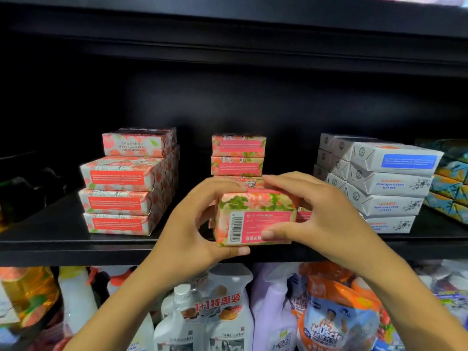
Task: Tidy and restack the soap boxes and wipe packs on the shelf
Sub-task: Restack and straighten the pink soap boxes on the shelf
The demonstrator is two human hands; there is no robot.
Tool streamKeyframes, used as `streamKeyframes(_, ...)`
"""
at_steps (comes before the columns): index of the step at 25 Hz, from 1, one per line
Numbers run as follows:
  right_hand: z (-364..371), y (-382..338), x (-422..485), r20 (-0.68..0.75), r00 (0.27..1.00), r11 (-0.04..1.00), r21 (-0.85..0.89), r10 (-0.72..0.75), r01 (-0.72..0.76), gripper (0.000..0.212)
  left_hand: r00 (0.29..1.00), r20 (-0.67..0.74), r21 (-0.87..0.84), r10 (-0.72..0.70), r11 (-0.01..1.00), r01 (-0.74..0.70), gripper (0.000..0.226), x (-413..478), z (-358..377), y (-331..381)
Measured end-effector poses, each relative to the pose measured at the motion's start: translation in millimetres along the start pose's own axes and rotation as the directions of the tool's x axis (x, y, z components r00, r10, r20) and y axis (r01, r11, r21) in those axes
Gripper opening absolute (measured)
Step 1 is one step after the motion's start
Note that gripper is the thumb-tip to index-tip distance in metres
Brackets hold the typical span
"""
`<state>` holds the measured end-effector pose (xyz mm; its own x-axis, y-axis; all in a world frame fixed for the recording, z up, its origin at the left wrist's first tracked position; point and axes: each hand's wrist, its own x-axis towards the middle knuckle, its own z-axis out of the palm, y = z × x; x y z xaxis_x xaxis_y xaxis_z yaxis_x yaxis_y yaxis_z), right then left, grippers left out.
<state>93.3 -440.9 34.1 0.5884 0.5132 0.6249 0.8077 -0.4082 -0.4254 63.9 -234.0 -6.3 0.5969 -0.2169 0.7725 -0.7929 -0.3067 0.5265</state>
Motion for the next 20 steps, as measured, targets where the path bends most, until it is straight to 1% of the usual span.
streamKeyframes(2, -0.7, -1.2, -0.8, -0.007, 1.0, 1.0, -0.013, -0.014, 0.014, 0.065, 1.0, 0.007, 0.028, 0.005, 1.0, -0.005, 0.067, -0.5, 1.9, -2.6)
streamKeyframes(3, -0.3, -1.4, -3.1, -0.038, 0.999, 0.999, -0.016, -0.033, 0.032, 0.06, 1.0, 0.007, 0.01, -0.016, 1.0, 0.016, 0.071, -0.9, 1.5, -3.0)
streamKeyframes(4, 1.4, -1.0, -5.9, -0.088, 0.994, 0.997, -0.043, -0.07, 0.066, 0.055, 0.998, 0.005, -0.036, -0.058, 0.998, 0.058, 0.077, -1.2, 0.7, -2.2)
streamKeyframes(6, 8.6, 0.9, -10.6, -0.203, 0.959, 0.971, -0.173, -0.199, 0.165, 0.046, 0.985, -0.019, -0.153, -0.171, 0.974, 0.167, 0.085, -1.5, 0.0, -0.3)
streamKeyframes(8, 17.1, 3.7, -13.6, -0.282, 0.902, 0.93, -0.269, -0.326, 0.251, 0.039, 0.958, -0.045, -0.217, -0.282, 0.939, 0.266, 0.077, -1.0, 1.8, 0.7)
streamKeyframes(10, 23.0, 6.7, -15.0, -0.312, 0.859, 0.893, -0.335, -0.407, 0.301, 0.04, 0.943, -0.019, -0.263, -0.332, 0.912, 0.315, 0.063, 0.5, 5.3, 2.3)
streamKeyframes(12, 24.9, 10.2, -16.0, -0.292, 0.849, 0.866, -0.387, -0.44, 0.316, 0.038, 0.956, -0.01, -0.279, -0.293, 0.919, 0.279, 0.058, 0.5, 9.1, 3.8)
streamKeyframes(13, 24.6, 12.1, -16.8, -0.269, 0.861, 0.864, -0.397, -0.431, 0.309, 0.038, 0.964, -0.027, -0.266, -0.264, 0.932, 0.248, 0.059, 0.5, 9.7, 4.7)
streamKeyframes(14, 23.3, 14.2, -17.4, -0.24, 0.883, 0.871, -0.396, -0.404, 0.291, 0.041, 0.971, -0.049, -0.238, -0.235, 0.947, 0.218, 0.06, 0.9, 9.3, 5.4)
streamKeyframes(17, 14.4, 15.9, -16.5, -0.11, 0.943, 0.893, -0.373, -0.313, 0.252, 0.063, 0.988, -0.07, -0.135, -0.139, 0.982, 0.129, 0.064, 2.0, 8.1, 5.5)
streamKeyframes(18, 11.7, 15.5, -15.5, -0.077, 0.951, 0.892, -0.375, -0.3, 0.251, 0.065, 0.992, -0.06, -0.123, -0.115, 0.987, 0.107, 0.065, 2.2, 9.0, 5.3)
streamKeyframes(20, 8.2, 15.8, -14.1, -0.052, 0.954, 0.88, -0.403, -0.295, 0.251, 0.063, 0.995, -0.038, -0.1, -0.088, 0.991, 0.084, 0.068, 1.9, 11.8, 4.4)
